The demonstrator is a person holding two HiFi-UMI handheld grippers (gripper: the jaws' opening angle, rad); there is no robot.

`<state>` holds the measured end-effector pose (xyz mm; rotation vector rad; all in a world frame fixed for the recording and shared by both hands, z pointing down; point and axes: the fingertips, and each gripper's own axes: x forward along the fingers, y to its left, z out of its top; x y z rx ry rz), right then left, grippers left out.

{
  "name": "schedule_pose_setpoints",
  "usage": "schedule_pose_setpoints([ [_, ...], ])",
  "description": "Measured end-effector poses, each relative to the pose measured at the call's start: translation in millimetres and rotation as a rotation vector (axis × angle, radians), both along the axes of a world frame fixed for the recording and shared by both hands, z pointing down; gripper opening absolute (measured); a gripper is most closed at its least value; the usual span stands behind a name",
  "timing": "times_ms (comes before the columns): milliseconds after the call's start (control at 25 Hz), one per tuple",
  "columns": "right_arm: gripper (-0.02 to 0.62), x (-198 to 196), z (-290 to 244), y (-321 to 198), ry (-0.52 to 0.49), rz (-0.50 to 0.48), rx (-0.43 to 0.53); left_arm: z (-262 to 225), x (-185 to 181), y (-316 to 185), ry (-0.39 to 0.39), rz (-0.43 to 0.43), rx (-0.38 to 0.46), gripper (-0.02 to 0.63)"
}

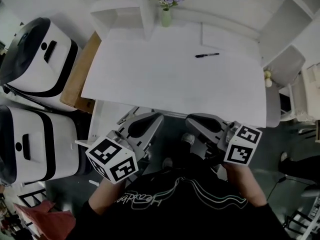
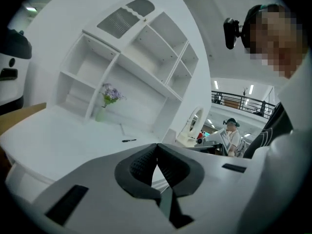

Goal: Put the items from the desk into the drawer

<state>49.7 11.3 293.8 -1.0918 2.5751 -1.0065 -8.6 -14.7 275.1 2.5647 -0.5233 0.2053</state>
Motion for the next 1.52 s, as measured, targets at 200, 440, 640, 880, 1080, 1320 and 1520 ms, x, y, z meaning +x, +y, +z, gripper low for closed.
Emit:
schedule_pose_setpoints([
  [200,0.051,53.1,9.9,-9.7,0.012,0.097,-0.01,6.5,50.9,-13.6,-0.012,0.076,0.01,0.02],
  [440,0.051,125.0,22.2,-34.5,0.008,0.177,-0.022,21.0,125.5,-42.7,-0.067,0.151,0.025,0.023],
  [640,0.051,186.1,34.9,-59.8,-0.002,0.251,-0.058,35.1,186.6,-85.7,-0.136,0.2,0.098,0.025],
  [880,0.051,243.7,56.9,-85.6,-0.013,0.303,-0.101,61.1,249.6,-136.0,-0.236,0.265,0.191,0.089],
  [1080,0.051,278.0,70.6,-103.7,-0.017,0.324,-0.12,98.1,290.7,-174.5,-0.373,0.321,0.304,0.17],
  [1320,0.051,305.6,89.7,-117.5,-0.034,0.346,-0.162,155.8,331.6,-219.5,-0.503,0.401,0.354,0.21],
  [1520,0.051,323.3,105.7,-117.0,-0.039,0.377,-0.198,206.5,347.6,-247.6,-0.605,0.427,0.313,0.209],
])
